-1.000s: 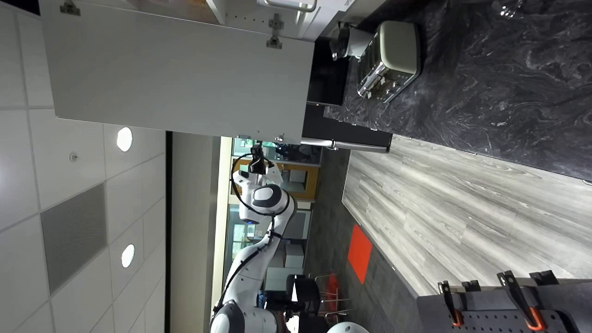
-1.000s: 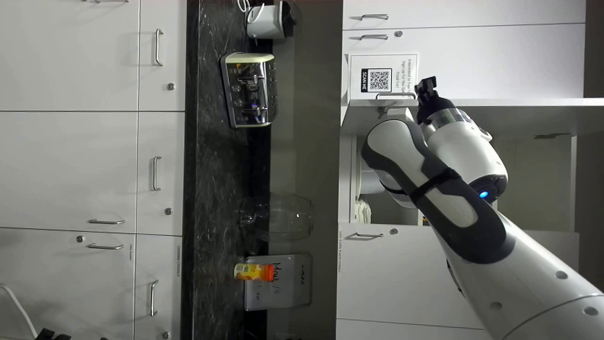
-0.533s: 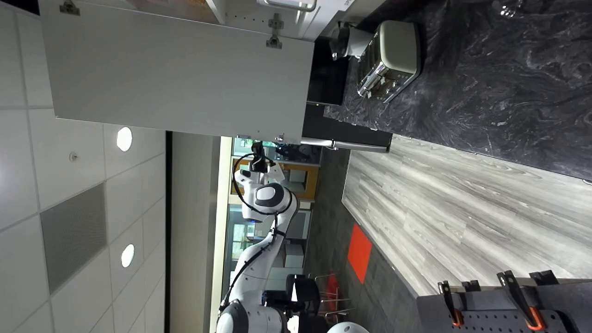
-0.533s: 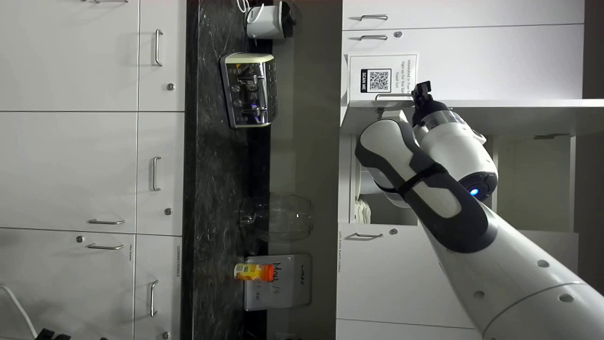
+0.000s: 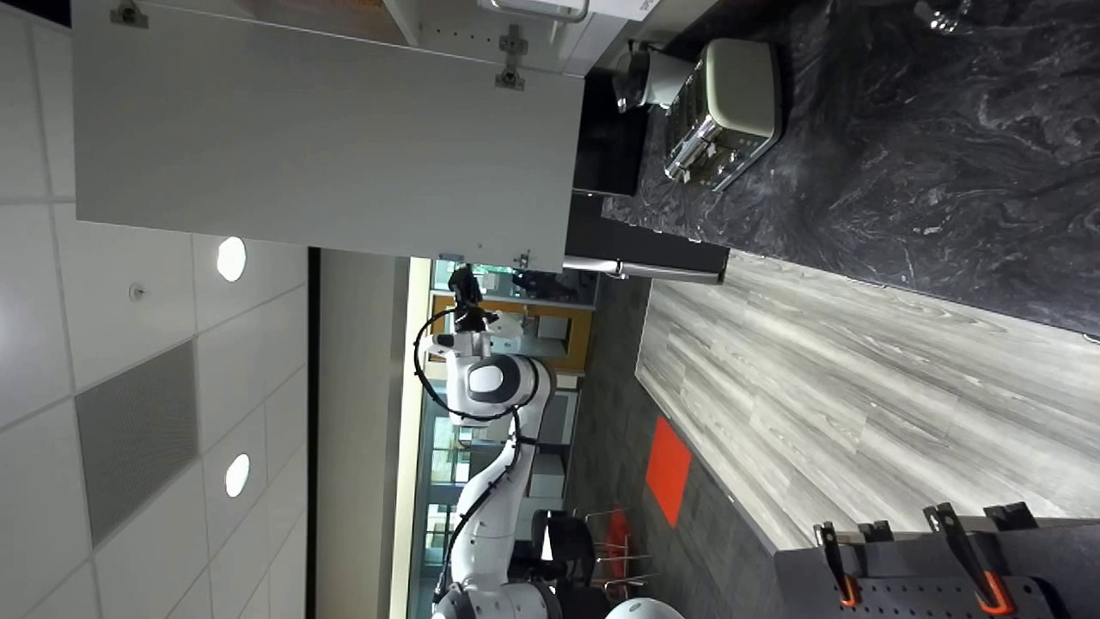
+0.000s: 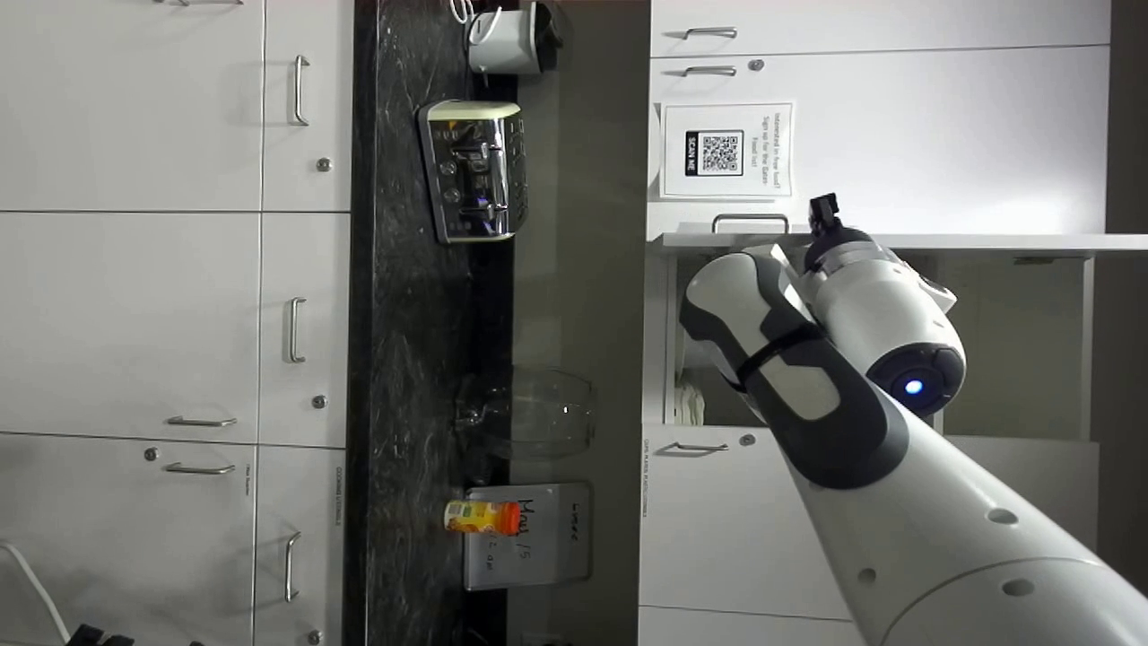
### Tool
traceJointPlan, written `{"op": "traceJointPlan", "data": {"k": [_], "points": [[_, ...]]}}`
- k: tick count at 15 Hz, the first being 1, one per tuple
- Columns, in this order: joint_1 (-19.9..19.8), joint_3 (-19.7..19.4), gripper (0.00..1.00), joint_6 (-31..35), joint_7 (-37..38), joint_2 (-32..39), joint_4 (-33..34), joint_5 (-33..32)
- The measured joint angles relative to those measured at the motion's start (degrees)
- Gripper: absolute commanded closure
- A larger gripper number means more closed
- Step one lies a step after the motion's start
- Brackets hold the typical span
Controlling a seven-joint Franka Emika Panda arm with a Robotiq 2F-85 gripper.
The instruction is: Close the open cabinet door
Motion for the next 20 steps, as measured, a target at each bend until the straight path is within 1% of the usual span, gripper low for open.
{"op": "traceJointPlan", "data": {"k": [3,7,13,20], "points": [[1.4,-4.1,1.00,-2.3,0.1,-4.1,-2.9,0.1],[2.9,-7.3,1.00,-6.1,0.4,-7.1,-6.0,0.0],[4.8,-10.5,1.00,-11.5,2.0,-7.5,-9.9,-0.4],[5.0,-15.1,1.00,-17.7,5.5,-7.5,-14.8,-1.7]]}}
